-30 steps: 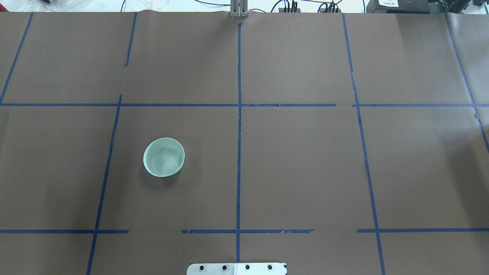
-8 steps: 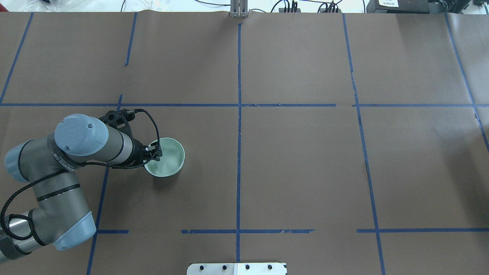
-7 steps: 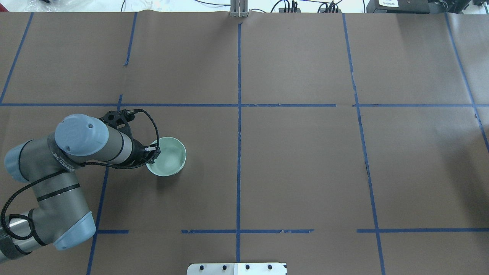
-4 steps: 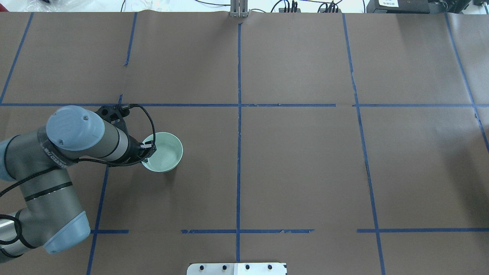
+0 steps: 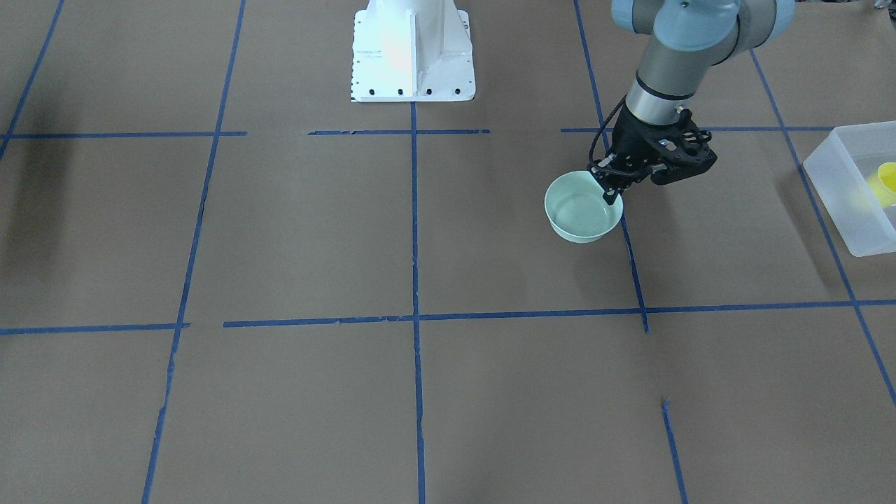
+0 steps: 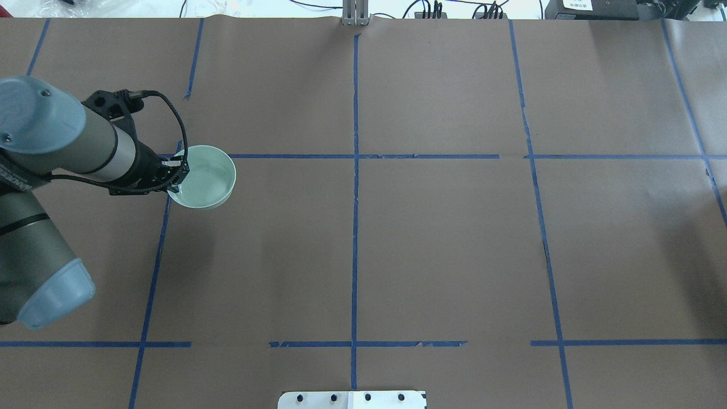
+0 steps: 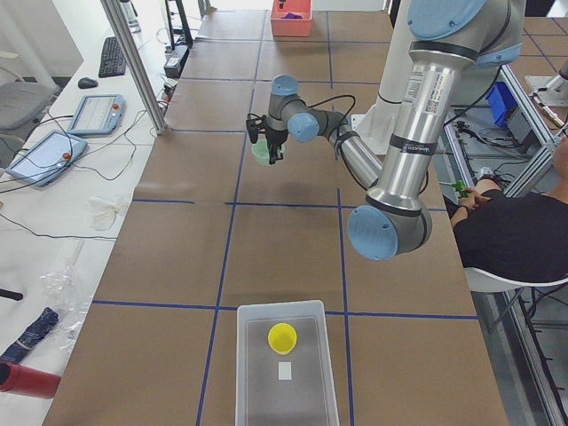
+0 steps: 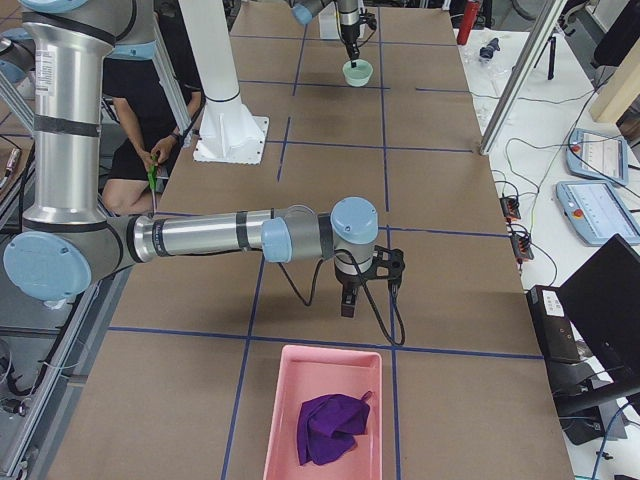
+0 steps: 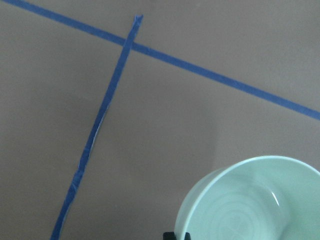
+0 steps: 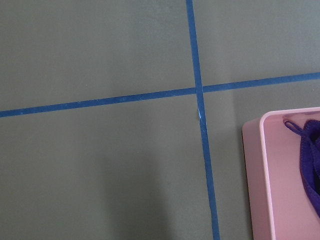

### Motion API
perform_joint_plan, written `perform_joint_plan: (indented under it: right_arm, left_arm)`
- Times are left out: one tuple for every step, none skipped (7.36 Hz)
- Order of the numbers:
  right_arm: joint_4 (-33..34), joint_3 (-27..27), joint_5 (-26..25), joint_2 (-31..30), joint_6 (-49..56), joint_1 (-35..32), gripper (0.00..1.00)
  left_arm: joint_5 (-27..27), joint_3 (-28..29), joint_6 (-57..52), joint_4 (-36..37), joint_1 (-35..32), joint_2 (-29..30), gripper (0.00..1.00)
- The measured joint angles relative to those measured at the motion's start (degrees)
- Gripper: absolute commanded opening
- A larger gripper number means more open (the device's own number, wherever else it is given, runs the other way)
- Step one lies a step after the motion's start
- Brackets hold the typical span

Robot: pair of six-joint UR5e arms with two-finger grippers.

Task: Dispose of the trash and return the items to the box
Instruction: 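Lift the green bowl with the left gripper and carry it away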

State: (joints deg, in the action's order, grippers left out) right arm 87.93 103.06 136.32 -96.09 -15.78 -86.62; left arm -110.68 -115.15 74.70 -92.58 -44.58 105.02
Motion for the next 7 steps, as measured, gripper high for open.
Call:
perform_joint_plan:
  right_arm:
    - [-2.00,-1.29,0.04,-0.03,0.07,0.02,1.00]
    - [-5.84,-3.70,0.15,-0.19,0.59,0.03,1.00]
    - [-10.25,-6.68,0.56,-0.33,1.70,-0.03,1.00]
    - [-13.26,-9.38,1.74,-0.24,2.82,-0.43,1.00]
    - [-14.36,-10.57,3.47,-0.17,3.37,-1.44,1.00]
    - [-14.50,-10.72,5.33,-0.20,3.45,-2.97,1.00]
    - [-13.42,-9.82,6.68,-0.38,3.29,-4.60,1.00]
  left_arm:
    - [-0.74,0.00,-6.32,0.08,-3.49,-1.71,0.00]
    - [-2.15,0.20,-13.35,0.09,-7.11,-3.43,0.00]
    - [-4.03,0.78,-20.61,0.04,-11.06,-5.03,0.00]
    - [-6.52,2.10,-28.29,-0.13,-15.74,-6.51,0.00]
    - [-9.30,3.98,-35.37,-0.42,-20.08,-7.70,0.00]
    - [-11.39,6.19,-41.93,-0.67,-24.10,-8.59,0.00]
    - [-12.76,8.59,-47.95,-0.80,-27.92,-9.03,0.00]
